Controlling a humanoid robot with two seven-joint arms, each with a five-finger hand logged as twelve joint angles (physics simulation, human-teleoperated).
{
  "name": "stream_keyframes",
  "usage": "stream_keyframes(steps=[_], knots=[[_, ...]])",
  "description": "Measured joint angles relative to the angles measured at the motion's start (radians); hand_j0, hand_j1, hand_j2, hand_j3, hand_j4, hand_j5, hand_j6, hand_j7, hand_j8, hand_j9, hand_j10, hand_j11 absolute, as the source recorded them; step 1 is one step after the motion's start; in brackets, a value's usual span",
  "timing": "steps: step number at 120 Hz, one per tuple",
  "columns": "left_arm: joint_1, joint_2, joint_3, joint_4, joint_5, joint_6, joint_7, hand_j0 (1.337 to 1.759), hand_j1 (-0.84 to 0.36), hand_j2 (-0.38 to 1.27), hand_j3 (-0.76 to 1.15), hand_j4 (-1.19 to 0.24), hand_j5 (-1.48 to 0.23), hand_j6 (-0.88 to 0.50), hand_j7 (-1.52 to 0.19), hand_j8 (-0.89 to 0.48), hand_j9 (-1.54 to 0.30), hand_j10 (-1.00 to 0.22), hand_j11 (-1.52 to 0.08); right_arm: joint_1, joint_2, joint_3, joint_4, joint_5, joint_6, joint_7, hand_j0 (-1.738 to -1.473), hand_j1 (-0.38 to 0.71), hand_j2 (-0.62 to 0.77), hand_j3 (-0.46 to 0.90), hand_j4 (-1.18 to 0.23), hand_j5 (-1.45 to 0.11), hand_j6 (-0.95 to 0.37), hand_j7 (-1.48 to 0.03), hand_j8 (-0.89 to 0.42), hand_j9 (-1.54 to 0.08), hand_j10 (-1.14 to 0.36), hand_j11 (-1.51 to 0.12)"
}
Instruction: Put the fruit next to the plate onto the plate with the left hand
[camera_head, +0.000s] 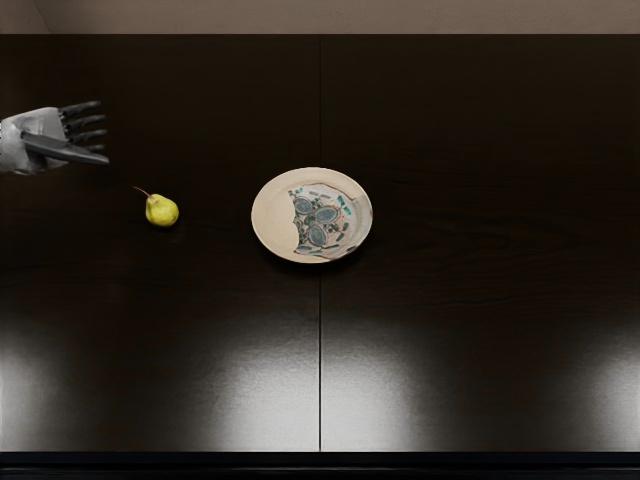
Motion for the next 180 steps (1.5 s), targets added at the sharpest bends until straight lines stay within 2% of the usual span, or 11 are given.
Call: stream_keyframes(steps=[20,42,65,74,88,99,109,119,146,167,180], knots=[[-0.013,-0.015,0.0,0.002,0.004,0.0,0.047,1.658,0.35,0.0,0.0,0.0,0.0,0.0,0.0,0.0,0.0,0.0,0.0,0.0,0.0,0.002,-0.002,0.003,-0.001,0.0,-1.658,-0.33,0.0,0.0,-0.02,-0.02,-0.02,-0.02,-0.02,-0.02,-0.02,-0.02],[-0.036,-0.015,0.0,0.003,0.033,0.0,0.139,1.658,0.35,0.0,0.0,0.0,0.0,0.0,0.0,0.0,0.0,0.0,0.0,-0.001,0.0,0.003,-0.005,0.004,-0.002,0.0,-1.658,-0.33,0.0,0.0,-0.02,-0.02,-0.02,-0.02,-0.02,-0.02,-0.02,-0.02],[-0.111,-0.014,0.003,-0.012,0.168,0.0,0.162,1.658,0.35,0.0,0.0,0.0,0.0,0.0,0.0,0.0,0.0,0.0,0.0,-0.001,0.0,0.004,-0.005,0.004,-0.002,0.0,-1.658,-0.33,0.0,0.0,-0.02,-0.02,-0.02,-0.02,-0.02,-0.02,-0.02,-0.02],[-0.165,-0.019,0.064,-0.048,0.208,0.0,0.154,1.658,0.35,0.0,0.0,0.0,0.0,0.0,0.0,0.0,0.0,0.0,0.0,-0.001,0.0,0.004,-0.005,0.004,-0.002,0.0,-1.658,-0.33,0.0,0.0,-0.02,-0.02,-0.02,-0.02,-0.02,-0.02,-0.02,-0.02],[-0.182,-0.022,0.196,-0.144,0.233,0.055,0.099,1.658,0.35,0.0,0.0,0.0,0.0,0.0,0.0,0.0,0.0,0.0,0.0,-0.001,0.0,0.004,-0.006,0.004,-0.002,0.0,-1.658,-0.33,0.0,0.0,-0.02,-0.02,-0.02,-0.02,-0.02,-0.02,-0.02,-0.02],[-0.226,-0.076,0.298,-0.205,0.241,0.224,0.073,1.658,0.35,0.0,0.0,0.0,0.0,0.0,0.0,0.0,0.0,0.0,0.0,-0.001,0.0,0.004,-0.006,0.004,-0.002,0.0,-1.658,-0.33,0.0,0.0,-0.02,-0.02,-0.02,-0.02,-0.02,-0.02,-0.02,-0.02],[-0.236,-0.083,0.384,-0.262,0.248,0.387,0.03,1.658,0.35,0.0,0.0,0.0,0.0,0.0,0.0,0.0,0.0,0.0,0.0,-0.001,0.0,0.004,-0.006,0.004,-0.002,0.0,-1.658,-0.33,0.0,0.0,-0.02,-0.02,-0.02,-0.02,-0.02,-0.02,-0.02,-0.02],[-0.244,-0.094,0.444,-0.312,0.269,0.518,0.009,1.658,0.34,0.0,0.0,-0.01,-0.01,-0.01,-0.01,-0.01,-0.01,-0.01,-0.01,-0.001,0.0,0.004,-0.006,0.004,-0.002,0.0,-1.658,-0.33,0.0,0.0,-0.02,-0.02,-0.02,-0.02,-0.02,-0.02,-0.02,-0.02],[-0.248,-0.092,0.502,-0.424,0.317,0.629,-0.004,1.658,0.29,0.01,0.0,-0.05,-0.06,-0.05,-0.06,-0.05,-0.06,-0.05,-0.06,-0.001,0.0,0.004,-0.006,0.004,-0.002,0.0,-1.658,-0.33,0.0,0.0,-0.02,-0.02,-0.02,-0.02,-0.02,-0.02,-0.02,-0.02],[-0.254,-0.044,0.566,-0.575,0.347,0.73,-0.002,1.658,0.26,0.02,0.0,-0.08,-0.1,-0.08,-0.1,-0.08,-0.1,-0.08,-0.1,-0.001,0.0,0.004,-0.006,0.004,-0.002,0.0,-1.658,-0.33,0.0,0.0,-0.02,-0.02,-0.02,-0.02,-0.02,-0.02,-0.02,-0.02],[-0.255,-0.043,0.593,-0.631,0.374,0.8,-0.001,1.658,0.22,0.02,0.0,-0.11,-0.15,-0.11,-0.15,-0.11,-0.14,-0.11,-0.14,-0.001,0.0,0.004,-0.006,0.004,-0.002,0.0,-1.658,-0.33,0.0,0.0,-0.02,-0.02,-0.02,-0.02,-0.02,-0.02,-0.02,-0.02]])
